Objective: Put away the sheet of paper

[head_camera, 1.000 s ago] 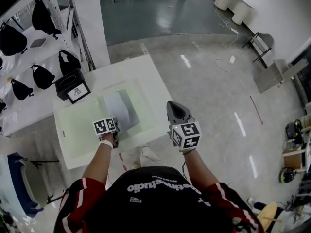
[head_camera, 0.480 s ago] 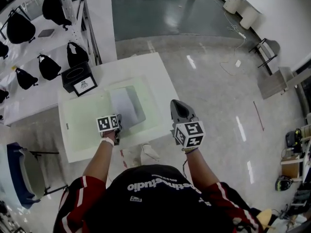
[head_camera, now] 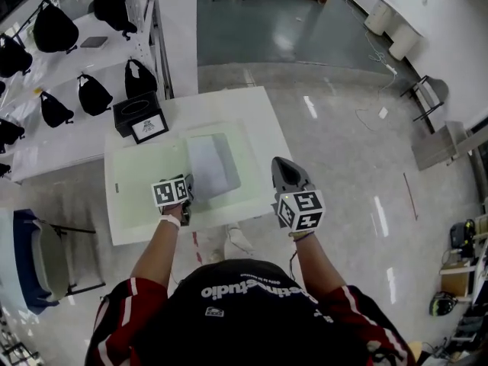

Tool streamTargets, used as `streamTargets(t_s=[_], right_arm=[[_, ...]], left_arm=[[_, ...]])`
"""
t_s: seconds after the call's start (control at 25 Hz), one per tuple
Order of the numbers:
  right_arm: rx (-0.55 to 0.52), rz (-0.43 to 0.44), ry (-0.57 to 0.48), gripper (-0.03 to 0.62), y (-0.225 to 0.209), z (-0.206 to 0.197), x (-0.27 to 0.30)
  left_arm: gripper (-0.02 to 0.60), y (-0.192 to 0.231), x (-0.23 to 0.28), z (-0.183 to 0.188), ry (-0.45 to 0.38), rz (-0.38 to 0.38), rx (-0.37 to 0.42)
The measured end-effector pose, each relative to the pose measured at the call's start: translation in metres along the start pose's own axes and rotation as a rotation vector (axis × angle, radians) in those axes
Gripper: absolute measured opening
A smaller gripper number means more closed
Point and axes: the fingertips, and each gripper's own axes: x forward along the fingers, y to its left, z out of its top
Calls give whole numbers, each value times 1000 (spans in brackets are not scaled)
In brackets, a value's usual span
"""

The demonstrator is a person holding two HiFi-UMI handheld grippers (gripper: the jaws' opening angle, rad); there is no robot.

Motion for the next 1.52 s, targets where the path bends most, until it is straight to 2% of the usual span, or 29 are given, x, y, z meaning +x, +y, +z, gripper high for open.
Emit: streamTargets(t_s=[0.4,0.6,0.84,1.04,1.24,1.52], right_arm=[[-21,64,-17,-9,39,11,-12],[-17,71,-37,-9,50,19,-22],[-30,84,-47,-9,64,28,-32],[-35,88,-65,-9,64,38,-40],[-32,96,-88,-9,55,47,-44],[-45,123,-120,-9,43,57,-57]], left_arm=[[127,-17,-59,25,-128,-85,1],[126,-36,-95,38,-217,-130,34],[126,-51,-133,52,-303,-180,13],[126,-66,-163,66,-382,-178,48],[126,-84,-185,77,-444,-140,118],[126,-104,-211,75,-515,-133,97]])
